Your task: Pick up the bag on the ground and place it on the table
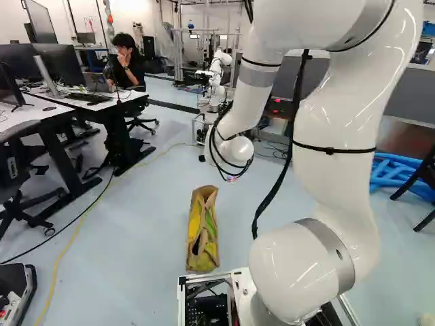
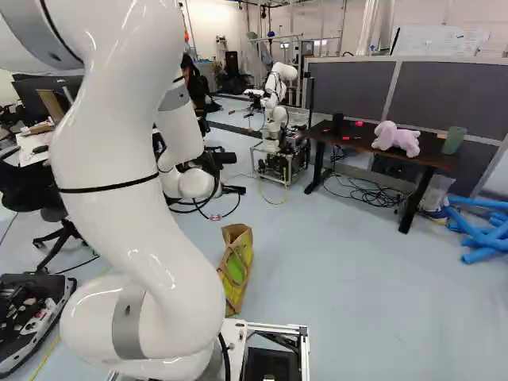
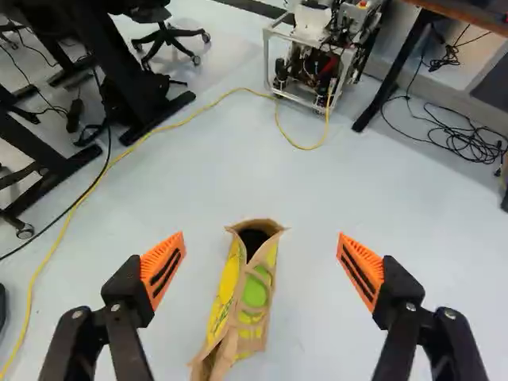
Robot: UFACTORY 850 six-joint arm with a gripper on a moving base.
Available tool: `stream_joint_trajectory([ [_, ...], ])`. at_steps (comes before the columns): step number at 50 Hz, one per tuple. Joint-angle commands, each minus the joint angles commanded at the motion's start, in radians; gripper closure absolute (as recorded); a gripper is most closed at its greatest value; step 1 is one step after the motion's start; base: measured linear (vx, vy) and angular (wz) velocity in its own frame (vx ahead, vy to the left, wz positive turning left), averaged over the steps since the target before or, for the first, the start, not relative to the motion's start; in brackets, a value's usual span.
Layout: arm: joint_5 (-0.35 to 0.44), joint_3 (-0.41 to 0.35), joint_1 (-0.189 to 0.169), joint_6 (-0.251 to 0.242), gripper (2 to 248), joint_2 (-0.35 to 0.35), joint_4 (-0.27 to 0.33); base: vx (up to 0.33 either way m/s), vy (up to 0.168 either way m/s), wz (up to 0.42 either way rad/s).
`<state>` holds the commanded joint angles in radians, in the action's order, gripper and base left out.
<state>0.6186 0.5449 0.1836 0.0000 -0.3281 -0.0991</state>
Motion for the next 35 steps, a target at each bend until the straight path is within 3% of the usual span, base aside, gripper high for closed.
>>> stream_joint_trajectory([
  [35,-0.134,0.141,0.033,0.000,3,-0.192,-0.132,0.000,0.000,0.000],
])
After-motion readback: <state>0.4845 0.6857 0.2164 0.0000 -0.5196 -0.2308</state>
